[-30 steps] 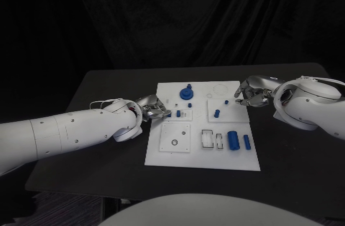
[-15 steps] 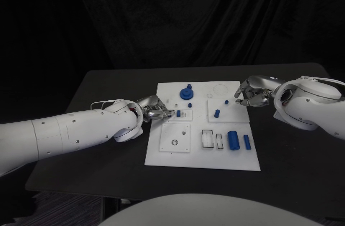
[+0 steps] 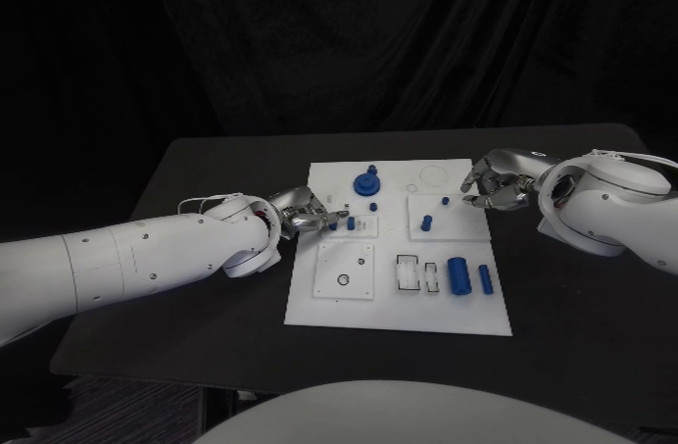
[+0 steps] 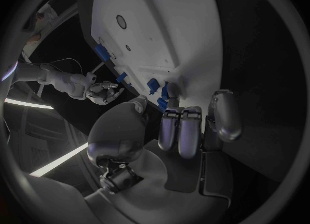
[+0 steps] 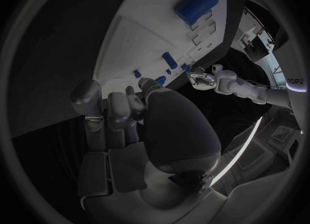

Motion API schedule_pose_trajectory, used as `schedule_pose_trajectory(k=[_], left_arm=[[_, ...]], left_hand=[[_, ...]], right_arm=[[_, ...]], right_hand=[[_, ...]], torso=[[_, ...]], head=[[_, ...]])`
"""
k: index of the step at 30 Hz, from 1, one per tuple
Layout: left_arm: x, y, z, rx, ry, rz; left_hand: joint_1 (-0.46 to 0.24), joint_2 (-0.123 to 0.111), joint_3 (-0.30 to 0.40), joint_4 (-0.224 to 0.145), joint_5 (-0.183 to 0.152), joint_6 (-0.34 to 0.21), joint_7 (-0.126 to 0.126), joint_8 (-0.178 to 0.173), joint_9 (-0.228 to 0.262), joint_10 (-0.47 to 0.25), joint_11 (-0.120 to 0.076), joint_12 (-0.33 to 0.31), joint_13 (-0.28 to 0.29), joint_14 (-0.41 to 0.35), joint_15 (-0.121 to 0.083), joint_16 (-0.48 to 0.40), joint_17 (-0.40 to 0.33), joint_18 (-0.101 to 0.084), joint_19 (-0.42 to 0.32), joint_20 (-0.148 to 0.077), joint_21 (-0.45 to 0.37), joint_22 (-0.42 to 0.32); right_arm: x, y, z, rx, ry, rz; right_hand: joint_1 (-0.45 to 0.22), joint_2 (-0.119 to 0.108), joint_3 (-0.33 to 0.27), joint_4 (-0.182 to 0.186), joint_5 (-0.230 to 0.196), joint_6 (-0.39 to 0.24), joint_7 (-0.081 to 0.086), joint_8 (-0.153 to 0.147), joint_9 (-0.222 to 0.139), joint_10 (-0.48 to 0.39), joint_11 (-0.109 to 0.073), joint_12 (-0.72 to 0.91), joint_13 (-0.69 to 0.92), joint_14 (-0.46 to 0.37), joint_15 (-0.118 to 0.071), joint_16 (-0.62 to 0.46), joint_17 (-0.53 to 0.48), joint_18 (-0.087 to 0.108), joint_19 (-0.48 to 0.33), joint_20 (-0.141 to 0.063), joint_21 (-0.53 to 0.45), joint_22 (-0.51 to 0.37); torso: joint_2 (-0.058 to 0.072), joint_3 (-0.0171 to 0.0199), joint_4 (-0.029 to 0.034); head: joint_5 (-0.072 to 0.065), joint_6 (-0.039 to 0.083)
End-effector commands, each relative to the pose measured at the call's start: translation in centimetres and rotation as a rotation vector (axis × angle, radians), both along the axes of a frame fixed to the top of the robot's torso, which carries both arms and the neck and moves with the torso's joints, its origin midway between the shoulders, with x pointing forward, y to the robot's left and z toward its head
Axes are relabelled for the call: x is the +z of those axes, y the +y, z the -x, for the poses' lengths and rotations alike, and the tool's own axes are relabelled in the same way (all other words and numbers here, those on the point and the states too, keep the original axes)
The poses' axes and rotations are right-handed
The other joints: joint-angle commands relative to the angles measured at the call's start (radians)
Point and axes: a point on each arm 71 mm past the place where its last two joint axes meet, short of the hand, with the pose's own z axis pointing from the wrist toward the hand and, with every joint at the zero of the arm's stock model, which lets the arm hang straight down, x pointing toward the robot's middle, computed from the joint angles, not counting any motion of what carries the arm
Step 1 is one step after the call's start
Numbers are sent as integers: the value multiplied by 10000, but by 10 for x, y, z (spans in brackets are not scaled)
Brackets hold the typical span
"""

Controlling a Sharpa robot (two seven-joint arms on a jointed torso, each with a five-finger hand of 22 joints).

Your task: Assemble the parts on the task board

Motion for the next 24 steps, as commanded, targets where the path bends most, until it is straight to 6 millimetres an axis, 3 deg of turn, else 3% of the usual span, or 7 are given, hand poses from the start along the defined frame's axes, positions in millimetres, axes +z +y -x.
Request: schedule_pose_trajectory(k=[1,6,9,15,24], left_arm=[[-4,-1,2,-143,219,-49],[-2,1,0,60,-156,103],[3,4,0,111,-705,405],[15,11,4,-81,-1992,1153],[17,13,8,-356,-1919,1246]], left_hand=[[-243,174,-263,12,-126,146,22,-26,16,1023,53,34,2625,1055,37,65,2631,-34,38,55,-20,1478],[-424,525,-639,16,-125,312,-39,179,227,1023,1,34,2625,1055,-4,65,2631,-42,84,22,15,1521],[-344,684,-903,4,34,345,-94,439,486,1023,-48,34,2625,1055,-49,65,2631,-63,152,-19,99,1570],[75,661,-1358,-2,387,257,-151,928,510,1023,-102,34,2625,1055,-100,65,2631,-83,222,-73,169,1617],[116,746,-1557,16,418,170,-149,1000,467,1023,-104,34,2625,1055,-103,65,2631,-88,225,-80,175,1627]], right_arm=[[-2,-1,1,-118,110,101],[-1,-2,2,-125,95,78],[0,-3,3,-109,14,-3],[12,0,5,-6,-534,-354],[23,4,2,98,-825,-456]], right_hand=[[21,64,66,4,47,62,2,55,11,-64,5,-59,-6,-58,9,-36,-9,133,-68,31,-34,1028],[28,78,83,1,52,65,3,59,11,-58,16,-58,-4,-60,14,-47,-20,135,-69,34,-54,1024],[28,78,83,1,52,65,3,59,11,-58,16,-58,-4,-60,14,-47,-20,135,-69,34,-54,1024],[30,65,87,-2,53,117,2,92,22,-58,32,-61,-9,-47,24,-17,13,127,-54,40,-29,1032],[33,54,88,-7,55,148,1,111,28,-9,36,-20,48,-33,27,6,35,116,-31,42,27,1047]], torso=[[-2,-2,4],[-6,0,14],[3,-4,9],[14,-8,5],[15,-14,-5]], head=[[0,-2],[-11,-2],[56,-2],[223,-2],[325,-2]])
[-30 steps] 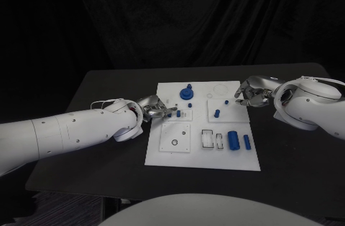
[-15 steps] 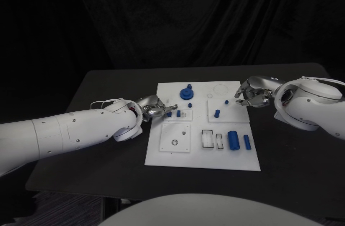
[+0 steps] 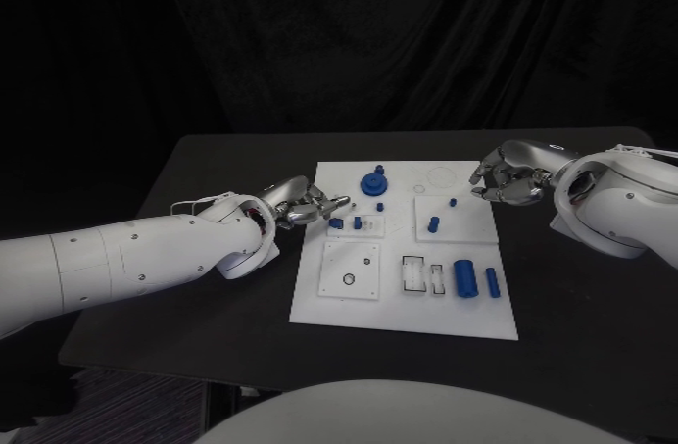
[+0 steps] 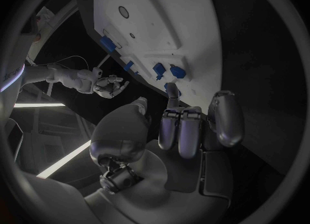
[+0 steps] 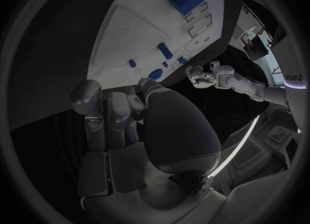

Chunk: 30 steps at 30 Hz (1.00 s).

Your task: Assemble the parts on the task board

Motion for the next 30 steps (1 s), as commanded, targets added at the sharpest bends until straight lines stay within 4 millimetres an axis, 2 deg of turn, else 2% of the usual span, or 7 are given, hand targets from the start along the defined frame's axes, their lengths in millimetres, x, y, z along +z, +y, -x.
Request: schedule_pose_trajectory(k=[1,8,12,15,16,21,30], left_arm=[[2,-4,1,-349,-256,236],[-2,-1,0,-385,277,-40],[-4,2,-1,-248,392,-149],[-6,6,-1,-92,700,-359],[-8,7,-1,-40,850,-453],[-16,13,-2,203,1781,-1057],[-21,14,-4,148,2273,-1393]], left_hand=[[68,104,-98,-9,45,-100,-10,28,256,1056,-68,34,2625,1018,-63,65,2631,-86,36,30,-40,1622],[97,504,-383,-18,167,-174,26,-141,81,1056,-34,34,2625,1018,-32,65,2631,-71,-22,53,-140,1605],[1142,614,-353,-165,1379,-243,32,-310,-43,1056,-29,34,2625,1018,-27,65,2631,-67,-37,66,-172,1605],[1591,502,-376,-141,1471,-318,45,-340,-23,1056,-20,34,2625,1018,-15,65,2631,-70,-22,70,-154,1613],[2150,441,-220,-420,1720,-433,44,-372,8,1056,-23,34,2625,1018,-23,65,2631,-71,-13,66,-144,1617],[2403,253,-223,-424,1278,-571,99,-401,61,1056,12,34,2625,1018,-1,65,2631,-94,43,83,-54,1643],[2345,171,-329,-304,1114,-641,127,-415,95,1056,36,34,2625,1018,17,65,2631,-77,18,96,-132,1618]], right_arm=[[4,2,-1,3,-258,-125],[3,3,-2,10,-185,-53],[3,3,-2,16,-159,-34],[3,3,-3,21,-143,-23],[3,3,-3,21,-139,-20],[2,3,-3,22,-92,6],[-1,2,-2,3,22,70]], right_hand=[[33,54,32,-8,55,76,1,53,16,-9,37,10,17,-33,27,5,5,117,-31,42,26,1047],[39,58,38,-11,57,87,0,60,18,-18,38,0,-1,-30,29,5,3,118,-32,43,16,1045],[39,58,38,-11,57,87,0,60,18,-18,38,0,-1,-30,29,5,3,118,-32,43,16,1045],[44,66,46,-13,60,99,0,67,20,-19,40,-3,-8,-30,30,-2,-5,121,-33,45,0,1041],[44,66,46,-13,60,99,0,67,20,-19,40,-3,-8,-30,30,-2,-5,121,-33,45,0,1041],[44,66,46,-13,60,99,0,67,20,-19,40,-3,-8,-30,30,-2,-5,121,-33,45,0,1041],[51,71,53,-16,63,105,1,70,21,-18,41,-4,-10,-31,32,-12,-17,122,-33,46,-9,1040]], torso=[[0,3,-34],[-7,7,-11],[-2,1,-16],[2,-5,-2],[4,-4,-8],[-19,-4,-11],[-13,3,-24]], head=[[54,-2],[49,-2],[48,-2],[26,-2],[25,-2],[23,-2],[3,-2]])
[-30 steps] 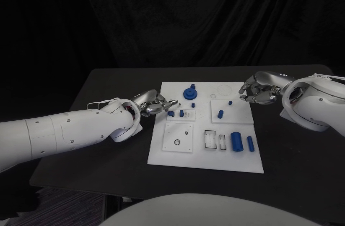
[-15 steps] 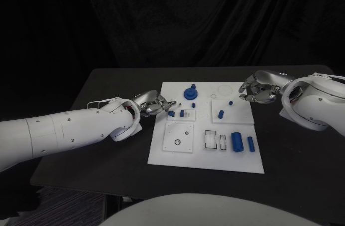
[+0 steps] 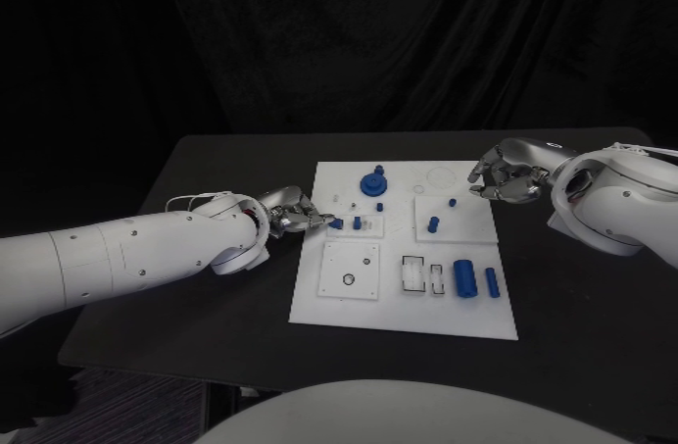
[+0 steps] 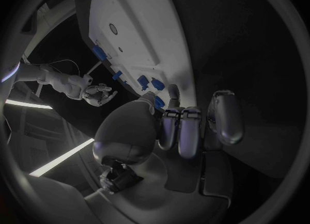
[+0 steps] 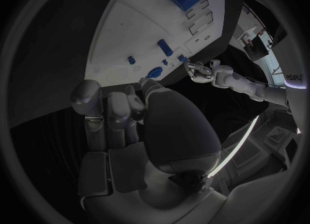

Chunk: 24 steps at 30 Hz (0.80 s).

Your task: Assemble the parts on the task board

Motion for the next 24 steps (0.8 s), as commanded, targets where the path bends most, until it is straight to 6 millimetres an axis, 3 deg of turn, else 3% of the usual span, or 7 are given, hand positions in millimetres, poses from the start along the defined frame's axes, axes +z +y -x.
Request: schedule_pose_trajectory(k=[1,11,24], left_arm=[[-4,-3,1,-181,581,-225],[-6,-8,-2,-396,602,-199],[-7,-10,-6,-649,516,-105]], left_hand=[[22,-87,-47,20,-44,-131,2,-62,84,1057,45,34,2625,1019,25,65,2631,-73,-3,42,-46,1613],[-73,-50,-176,222,-264,-225,72,-241,-55,1057,111,34,2625,1019,85,65,2631,-58,-60,94,-139,1590],[-370,227,-475,270,-412,-280,202,-723,-652,1057,232,34,2625,1019,201,65,2631,-10,-225,207,-400,1525]], right_arm=[[-1,0,0,-27,64,65],[-2,0,0,-35,152,123],[-3,0,0,-42,231,178]], right_hand=[[51,71,54,-16,63,47,-10,30,14,-18,41,-5,-10,-31,32,-12,-13,122,-33,46,-10,1040],[60,83,67,-19,67,51,-9,33,15,-31,43,-18,-31,-34,34,-24,-26,127,-40,48,-43,1033],[63,86,70,-19,68,52,-8,34,15,-31,44,-19,-32,-34,34,-25,-27,127,-39,48,-45,1032]], torso=[[5,3,1],[15,2,5],[18,8,0]], head=[[-5,-2],[-19,-2],[-20,-2]])
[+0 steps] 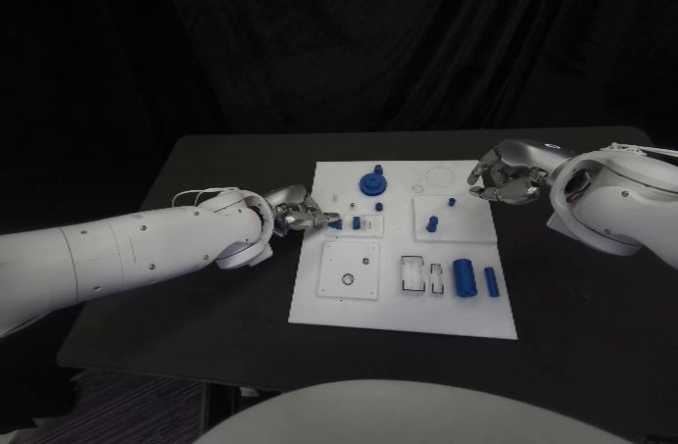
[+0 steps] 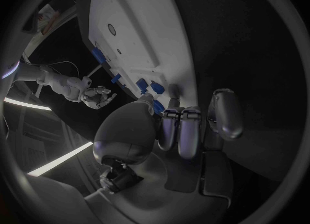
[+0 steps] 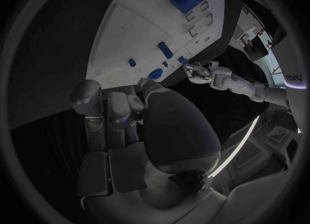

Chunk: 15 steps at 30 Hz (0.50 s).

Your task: Assemble the parts on the task board

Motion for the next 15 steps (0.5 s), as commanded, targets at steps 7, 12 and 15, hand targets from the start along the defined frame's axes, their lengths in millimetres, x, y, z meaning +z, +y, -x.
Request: schedule_pose_trajectory(k=[7,12,15], left_arm=[[-7,-5,2,-473,444,-51],[-9,-7,1,-541,591,-118],[-10,-8,2,-587,688,-158]], left_hand=[[2,142,-114,-22,30,-90,93,-262,-654,1058,135,34,2625,1055,138,65,2631,13,-137,89,-164,1497],[180,156,-99,-70,152,5,88,-312,-773,1058,139,34,2625,1055,148,65,2631,14,-147,109,-161,1501],[308,127,-96,-104,234,80,77,-333,-841,1058,132,34,2625,1055,145,65,2631,10,-136,112,-132,1511]], right_arm=[[-3,0,0,-43,187,151],[-3,0,1,-47,230,179],[-3,0,1,-57,257,199]], right_hand=[[28,56,54,7,70,47,-2,34,16,-40,48,-28,-25,-39,37,-40,-28,132,-47,50,-78,1018],[32,65,62,7,72,50,-1,35,16,-45,50,-33,-33,-42,38,-50,-39,137,-53,51,-106,1011],[32,65,62,7,72,50,-1,35,16,-45,50,-33,-33,-42,38,-50,-39,137,-53,51,-106,1011]], torso=[[3,0,1],[1,5,6],[2,3,7]], head=[[20,-2],[12,-2],[14,-2]])
